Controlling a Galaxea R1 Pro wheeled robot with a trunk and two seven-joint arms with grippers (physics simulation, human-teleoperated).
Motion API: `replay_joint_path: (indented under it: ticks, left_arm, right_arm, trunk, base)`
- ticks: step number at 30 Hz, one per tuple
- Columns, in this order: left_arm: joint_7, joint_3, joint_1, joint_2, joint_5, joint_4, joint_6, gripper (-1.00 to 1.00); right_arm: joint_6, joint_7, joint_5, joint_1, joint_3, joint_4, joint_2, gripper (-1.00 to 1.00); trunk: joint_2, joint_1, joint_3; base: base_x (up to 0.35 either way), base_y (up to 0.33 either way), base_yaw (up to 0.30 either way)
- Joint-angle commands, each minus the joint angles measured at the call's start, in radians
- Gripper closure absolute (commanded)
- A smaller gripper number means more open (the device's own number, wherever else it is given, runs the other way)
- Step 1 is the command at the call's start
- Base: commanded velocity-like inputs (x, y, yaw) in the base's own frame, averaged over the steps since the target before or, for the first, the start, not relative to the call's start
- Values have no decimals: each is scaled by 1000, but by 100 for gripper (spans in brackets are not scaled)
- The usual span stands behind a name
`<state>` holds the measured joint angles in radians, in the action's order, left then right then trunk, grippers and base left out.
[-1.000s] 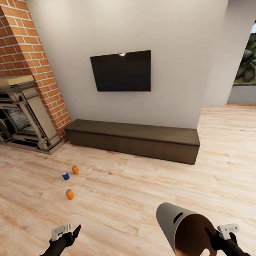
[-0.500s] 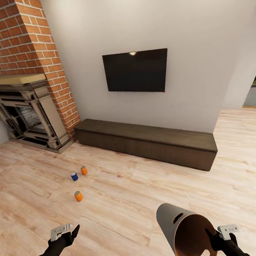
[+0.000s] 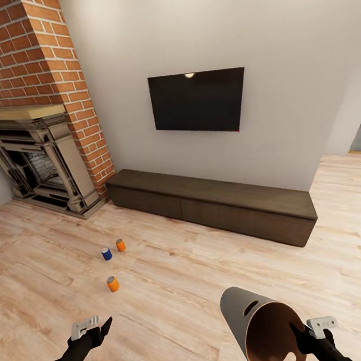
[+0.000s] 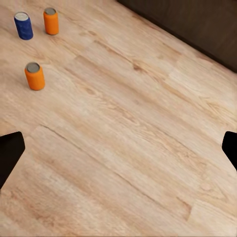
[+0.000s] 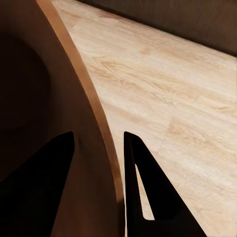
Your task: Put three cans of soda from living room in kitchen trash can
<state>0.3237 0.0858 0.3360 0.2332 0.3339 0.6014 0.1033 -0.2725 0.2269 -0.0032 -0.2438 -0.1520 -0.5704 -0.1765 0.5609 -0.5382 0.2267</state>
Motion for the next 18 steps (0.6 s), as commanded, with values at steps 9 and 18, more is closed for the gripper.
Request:
replay_joint_path:
  ticks: [9, 18]
  left_arm:
    - [0, 0, 0, 0, -1, -1, 0, -100]
    - [-1, 0, 1, 0, -1, -2, -1, -100]
  right_arm:
    - [-1, 6, -3, 0, -1, -1, 0, 100]
    - [-1, 6, -3, 0, -1, 0, 1, 100]
  trunk:
    - [0, 0, 0]
    - [0, 0, 0]
  base:
    - [183, 86, 0]
    - [192, 86, 0]
